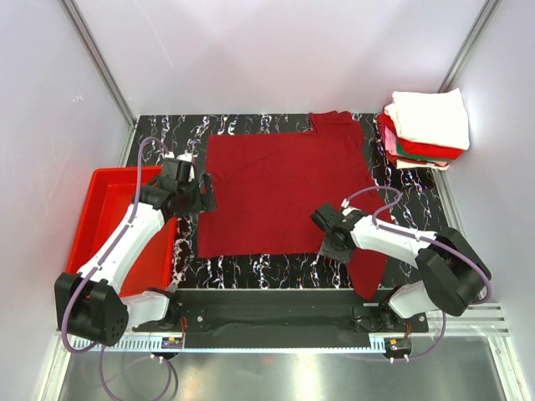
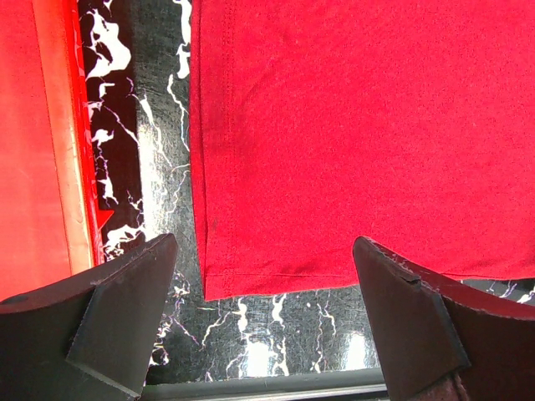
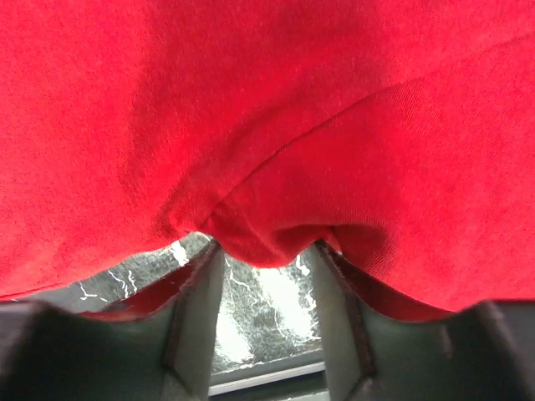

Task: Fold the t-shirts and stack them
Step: Flatten the tshirt out

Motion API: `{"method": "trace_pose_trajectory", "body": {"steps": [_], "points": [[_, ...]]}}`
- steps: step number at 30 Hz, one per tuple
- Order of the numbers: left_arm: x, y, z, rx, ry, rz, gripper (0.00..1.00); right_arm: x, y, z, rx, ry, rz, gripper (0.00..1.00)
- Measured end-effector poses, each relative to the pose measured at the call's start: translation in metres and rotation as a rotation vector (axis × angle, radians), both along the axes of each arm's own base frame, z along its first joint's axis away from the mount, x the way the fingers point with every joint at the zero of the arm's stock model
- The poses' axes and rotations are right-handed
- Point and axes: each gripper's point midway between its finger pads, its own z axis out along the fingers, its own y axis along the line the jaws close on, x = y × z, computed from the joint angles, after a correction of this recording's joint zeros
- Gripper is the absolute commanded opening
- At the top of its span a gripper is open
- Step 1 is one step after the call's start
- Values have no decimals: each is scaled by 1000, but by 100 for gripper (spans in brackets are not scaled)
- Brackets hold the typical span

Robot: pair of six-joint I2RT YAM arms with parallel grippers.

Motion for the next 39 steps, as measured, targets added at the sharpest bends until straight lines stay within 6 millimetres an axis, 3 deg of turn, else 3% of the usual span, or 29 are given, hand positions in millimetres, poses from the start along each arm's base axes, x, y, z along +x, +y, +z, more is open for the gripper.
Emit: {"method": "trace_pose_trajectory", "body": {"steps": [2, 3, 6, 9, 12, 16, 17, 18, 19, 20, 21, 24, 26, 30, 34, 39], "points": [[0, 0, 1, 0, -2, 0, 93, 2, -1, 0, 2, -1, 8, 34], [0, 0, 1, -1, -3, 0, 93, 3, 0, 0, 6, -3, 11, 20], [0, 0, 1, 0, -3, 0, 93, 6, 3, 0, 18, -5, 31, 0], [0, 0, 1, 0, -2, 0, 93, 3, 3, 3, 14, 16, 48, 0], [0, 0, 1, 0, -2, 0, 93, -3, 7, 19, 23, 58, 83, 0], [0, 0, 1, 1, -1, 0, 93, -2, 28, 67, 133, 48, 173, 0], [-1, 0, 1, 2, -1, -1, 93, -2, 36, 81, 180, 41, 204, 6], [-1, 0, 1, 2, -1, -2, 93, -2, 44, 92, 228, 33, 234, 26], [-1, 0, 1, 2, -1, -2, 93, -2, 51, 100, 270, 32, 259, 72], [-1, 0, 1, 2, -1, -2, 93, -3, 54, 102, 292, 39, 270, 84], [-1, 0, 1, 2, -1, -2, 93, -6, 55, 101, 303, 58, 282, 89], [-1, 0, 0, 2, -1, -2, 93, -11, 50, 84, 282, 121, 278, 89], [-1, 0, 0, 2, -1, -2, 93, -20, 43, 70, 256, 165, 260, 83], [-1, 0, 0, 3, -1, -2, 93, -34, 37, 63, 231, 179, 241, 81], [-1, 0, 0, 2, -1, -2, 93, -45, 44, 63, 242, 168, 258, 79], [-1, 0, 0, 2, -1, -2, 93, -54, 65, 38, 217, 209, 301, 76]]}}
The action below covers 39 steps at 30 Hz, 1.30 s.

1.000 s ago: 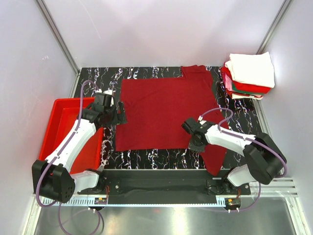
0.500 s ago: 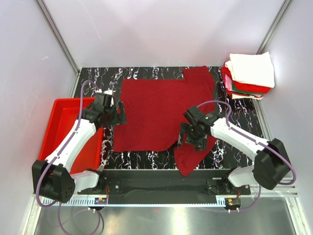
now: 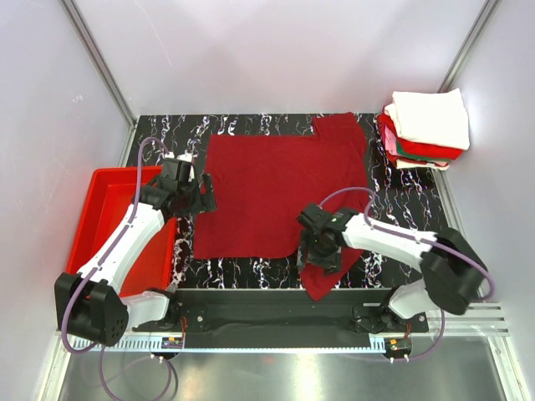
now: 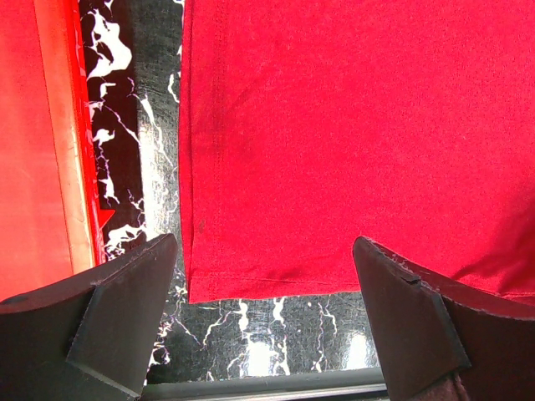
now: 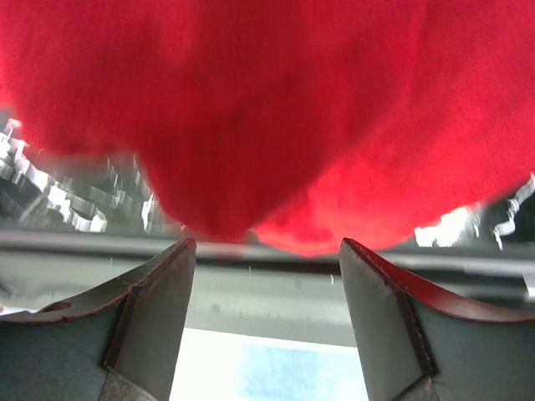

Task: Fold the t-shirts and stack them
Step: Flatten the tshirt out

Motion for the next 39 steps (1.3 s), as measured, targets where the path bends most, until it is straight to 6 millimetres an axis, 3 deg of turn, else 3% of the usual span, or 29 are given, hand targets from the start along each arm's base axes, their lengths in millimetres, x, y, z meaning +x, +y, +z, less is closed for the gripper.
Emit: {"method": "trace_pose_trajectory", "body": {"steps": [6, 11, 15, 18, 22, 25, 27, 30, 33, 36, 39], "points": [[0, 0, 0, 0, 0, 0, 93, 13, -1, -36, -76, -23, -39, 75], [0, 0, 0, 0, 0, 0, 93, 10, -7, -34, -41, -55, -118, 80], [0, 0, 0, -1, 0, 0, 93, -10, -33, -33, -57, -52, -199, 83], [0, 0, 0, -1, 0, -1, 93, -31, -58, -24, -70, -36, -262, 84], [0, 0, 1, -2, -3, -1, 93, -34, -74, 20, -5, -128, -356, 83], [0, 0, 2, -4, -6, -2, 93, -22, -71, 53, 91, -216, -399, 82], [0, 0, 2, -4, -6, -2, 93, -14, -64, 63, 111, -242, -407, 81], [0, -1, 2, -5, -7, -2, 93, 2, -54, 55, 39, -233, -397, 78], [-1, -1, 3, -6, -9, -3, 93, 27, -52, 34, -53, -224, -404, 75], [0, -1, 3, -6, -11, -2, 93, 60, -74, 24, -58, -223, -507, 71], [0, -1, 0, -5, 1, 0, 93, 96, -115, 26, -54, -255, -648, 73]]}}
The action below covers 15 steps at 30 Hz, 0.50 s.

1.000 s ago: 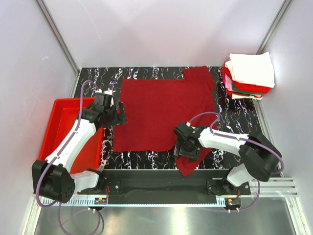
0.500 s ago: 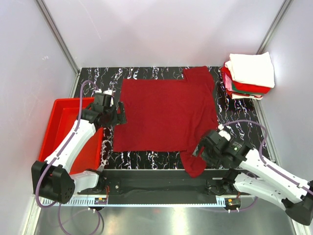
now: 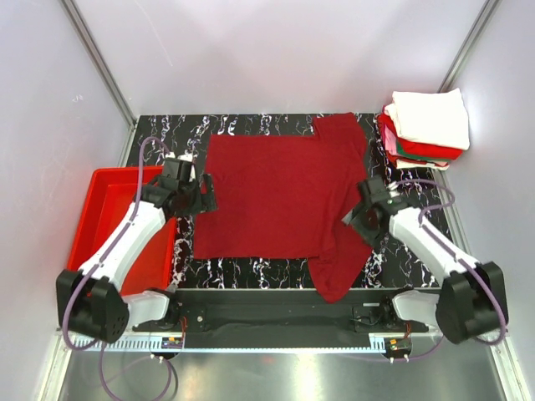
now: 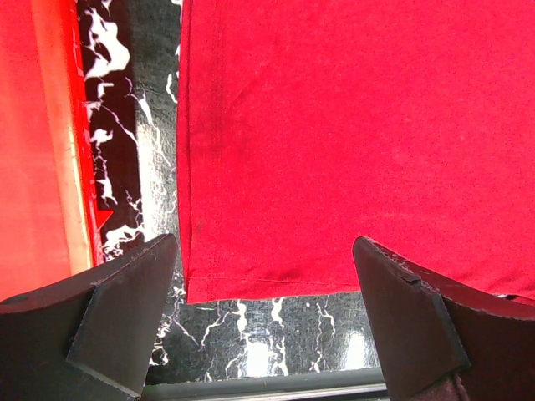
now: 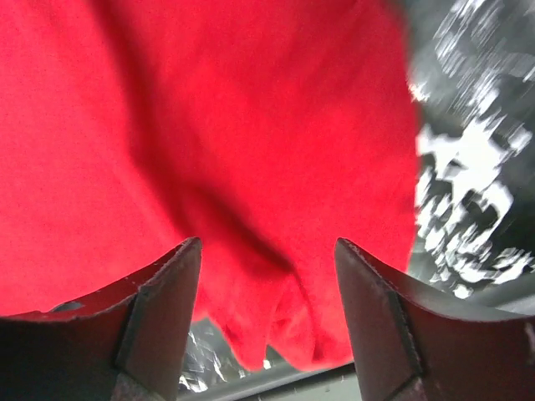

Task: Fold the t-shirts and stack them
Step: Flatten the tshirt out

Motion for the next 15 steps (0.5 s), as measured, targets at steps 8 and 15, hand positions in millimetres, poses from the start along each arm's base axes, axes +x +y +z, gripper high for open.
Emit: {"method": "trace_pose_trajectory", "body": {"steps": [8, 15], "points": [[12, -14, -61, -26, 208, 59, 90, 54, -25, -32, -34, 93, 28, 74], [16, -24, -104, -33, 333, 93, 90, 50, -39, -61, -29, 178, 38, 81]]}}
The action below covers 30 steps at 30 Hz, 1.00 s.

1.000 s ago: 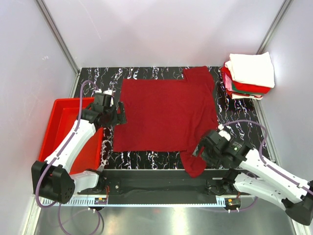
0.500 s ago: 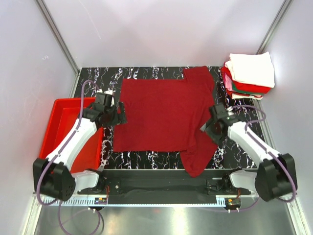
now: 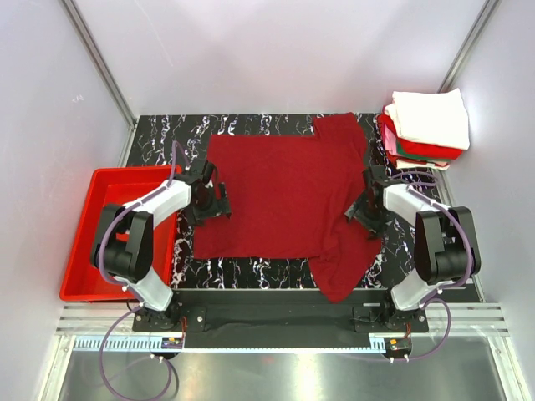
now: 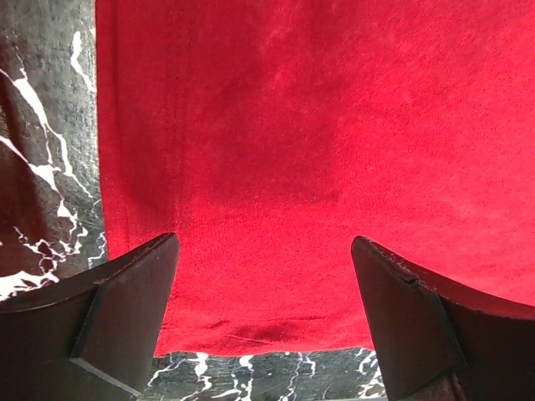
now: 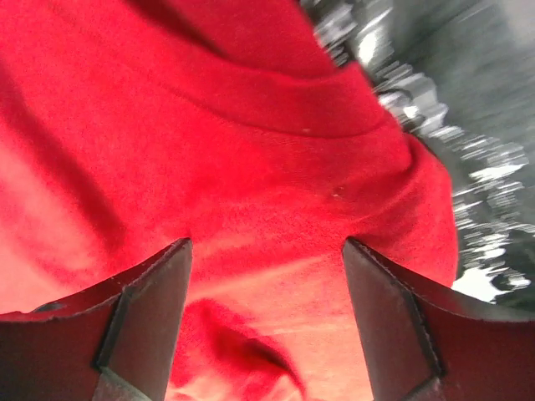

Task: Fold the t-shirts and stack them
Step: Flatten the tshirt out

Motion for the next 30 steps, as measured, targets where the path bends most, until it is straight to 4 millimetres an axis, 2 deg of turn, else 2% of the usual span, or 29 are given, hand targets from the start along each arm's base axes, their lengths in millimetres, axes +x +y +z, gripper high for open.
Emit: {"method": "trace_pose_trajectory", "body": {"steps": [6, 11, 14, 19, 22, 24, 26, 28, 30], "points": [[8, 3, 0, 19, -14, 29, 90, -2, -44, -1, -134, 34, -12, 86], [17, 7, 2, 51, -32, 55, 90, 22, -58, 13, -227, 60, 76, 86], [22, 10, 6, 70, -50, 66, 90, 29, -50, 31, -187, 1, 121, 87], [32, 10, 12, 77, -75, 73, 90, 41, -10, 78, 10, -175, 205, 87], [50, 5, 13, 74, -87, 74, 90, 62, 8, 90, 92, -228, 256, 87], [65, 1, 11, 76, -88, 74, 90, 79, 15, 85, 118, -223, 279, 87], [82, -3, 7, 75, -89, 73, 90, 100, 20, 70, 132, -194, 300, 87], [100, -9, 2, 76, -85, 73, 90, 124, 24, 48, 144, -164, 320, 87], [117, -14, -7, 76, -79, 72, 90, 138, 26, 25, 150, -123, 330, 86]]}}
